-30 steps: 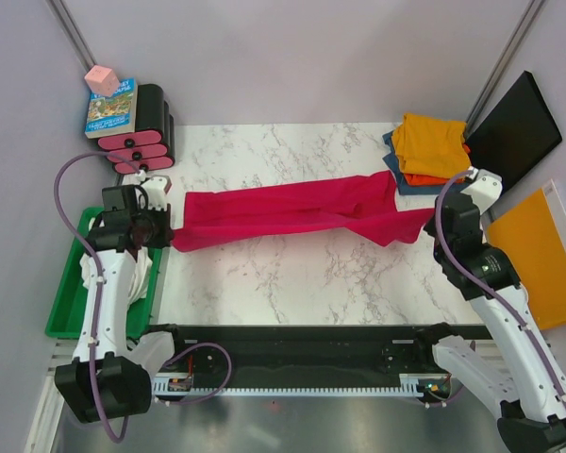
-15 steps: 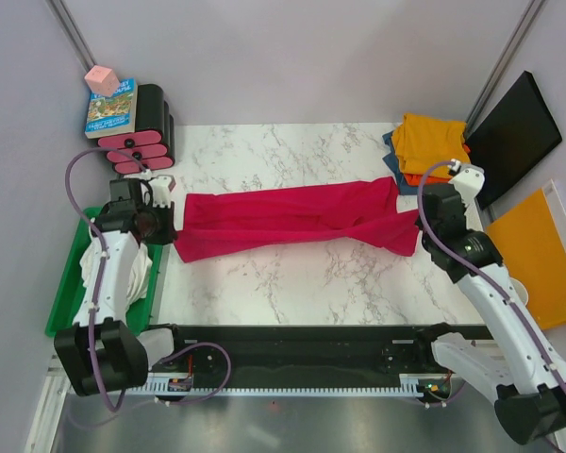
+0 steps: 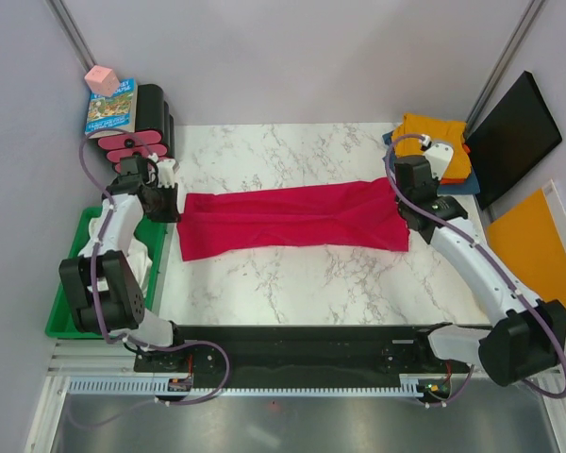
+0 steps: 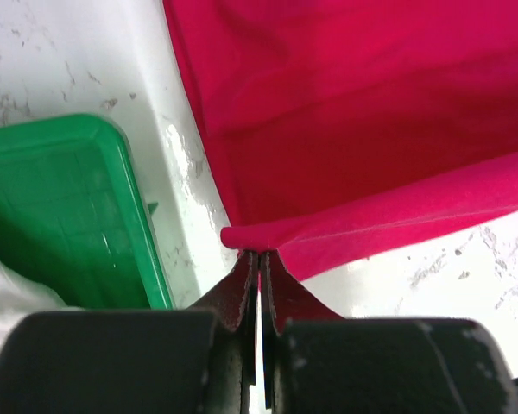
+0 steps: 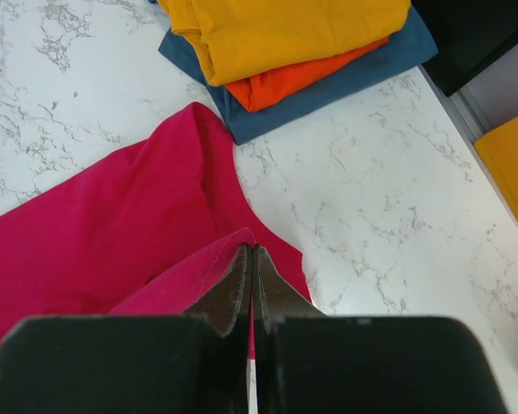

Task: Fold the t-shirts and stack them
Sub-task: Fold the other side of the tshirt into a rectangle

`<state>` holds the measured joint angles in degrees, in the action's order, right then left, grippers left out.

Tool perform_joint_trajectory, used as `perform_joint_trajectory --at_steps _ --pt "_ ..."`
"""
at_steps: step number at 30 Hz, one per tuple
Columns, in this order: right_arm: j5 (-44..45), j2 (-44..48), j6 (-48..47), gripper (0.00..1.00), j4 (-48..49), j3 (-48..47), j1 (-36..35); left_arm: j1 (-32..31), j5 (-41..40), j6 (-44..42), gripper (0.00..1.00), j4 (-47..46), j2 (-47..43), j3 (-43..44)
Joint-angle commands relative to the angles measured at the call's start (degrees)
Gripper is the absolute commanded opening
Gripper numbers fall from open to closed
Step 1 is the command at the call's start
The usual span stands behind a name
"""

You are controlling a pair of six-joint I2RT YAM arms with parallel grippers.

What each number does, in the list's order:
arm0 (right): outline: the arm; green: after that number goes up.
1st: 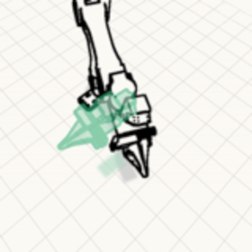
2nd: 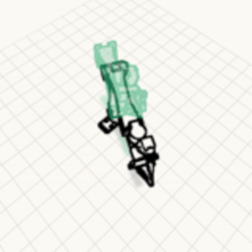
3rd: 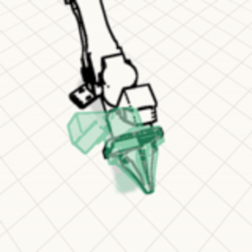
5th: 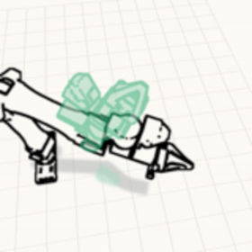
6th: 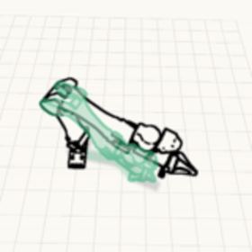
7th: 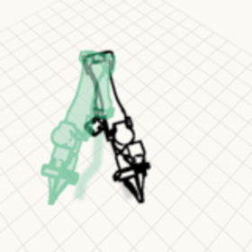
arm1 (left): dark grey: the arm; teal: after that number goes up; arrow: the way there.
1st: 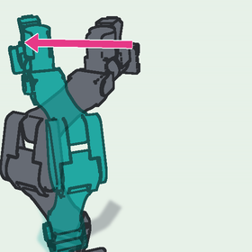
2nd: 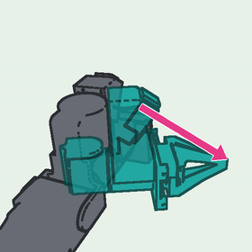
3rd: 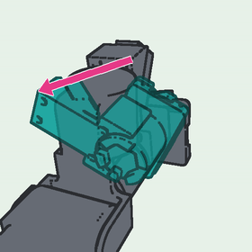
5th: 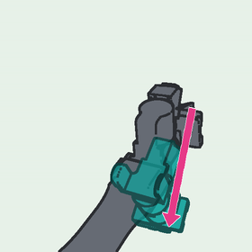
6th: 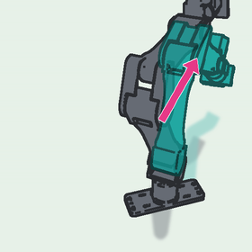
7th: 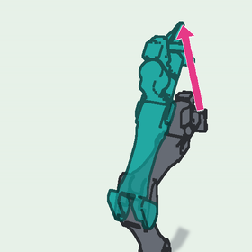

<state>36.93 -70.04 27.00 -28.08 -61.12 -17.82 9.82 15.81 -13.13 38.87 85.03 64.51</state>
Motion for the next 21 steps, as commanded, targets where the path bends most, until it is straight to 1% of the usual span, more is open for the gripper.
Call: perform_joint_trajectory --at_steps 1,4,10,16,21 --pt "1.13 -4.22 -0.9 0.0 5.4 -3.91 0.07 -0.33 0.1 0.56 0.02 -3.89 4.61 4.21" --pt "1.04 -9.22 -0.9 0.0 6.97 -4.53 -0.02 -0.77 -0.43 0.64 0.02 -4.33 8.3 5.62" --pt "0.95 -16.08 -0.72 0.0 9.09 -6.46 -0.02 -1.82 -1.92 0.91 0.02 -5.21 14.45 8.52" --pt "0.87 -20.39 -0.9 0.0 9.53 -8.92 -0.02 -2.79 -2.54 1.61 0.02 -5.65 18.58 10.28" --pt "0.87 -22.94 -1.16 0.0 10.58 -10.16 -0.02 -2.97 -3.77 2.05 0.02 -5.74 20.26 11.34"
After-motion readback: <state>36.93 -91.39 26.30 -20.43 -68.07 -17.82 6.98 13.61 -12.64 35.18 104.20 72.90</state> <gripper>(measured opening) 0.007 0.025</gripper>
